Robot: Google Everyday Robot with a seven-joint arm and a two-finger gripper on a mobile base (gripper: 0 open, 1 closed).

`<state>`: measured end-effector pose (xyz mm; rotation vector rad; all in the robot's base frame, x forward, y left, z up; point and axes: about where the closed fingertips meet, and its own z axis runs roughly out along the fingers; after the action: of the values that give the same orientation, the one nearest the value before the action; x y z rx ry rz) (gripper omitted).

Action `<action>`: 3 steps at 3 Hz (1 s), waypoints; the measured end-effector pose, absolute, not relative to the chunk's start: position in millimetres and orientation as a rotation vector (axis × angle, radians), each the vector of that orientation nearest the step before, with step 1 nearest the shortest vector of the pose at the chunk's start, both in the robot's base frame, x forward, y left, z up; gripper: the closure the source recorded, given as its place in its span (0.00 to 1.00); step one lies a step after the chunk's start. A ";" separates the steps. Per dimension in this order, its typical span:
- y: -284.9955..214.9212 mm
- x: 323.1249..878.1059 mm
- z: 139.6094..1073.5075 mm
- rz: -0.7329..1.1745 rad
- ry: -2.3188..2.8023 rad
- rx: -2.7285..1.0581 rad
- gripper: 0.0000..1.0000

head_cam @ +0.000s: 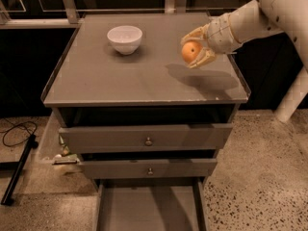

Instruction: Pick orange can from bottom drawer and place on counter

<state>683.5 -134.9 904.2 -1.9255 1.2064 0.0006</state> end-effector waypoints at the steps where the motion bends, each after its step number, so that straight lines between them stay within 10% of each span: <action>1: -128.7 692.2 876.3 0.060 1.234 -1.892 1.00; 3: -123.3 696.9 863.9 0.087 1.238 -1.878 0.81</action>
Offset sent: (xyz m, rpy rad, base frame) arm 0.0185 0.0117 -0.0509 0.0870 0.0676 -0.0181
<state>696.9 -123.3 863.9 -1.8777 1.2378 0.0871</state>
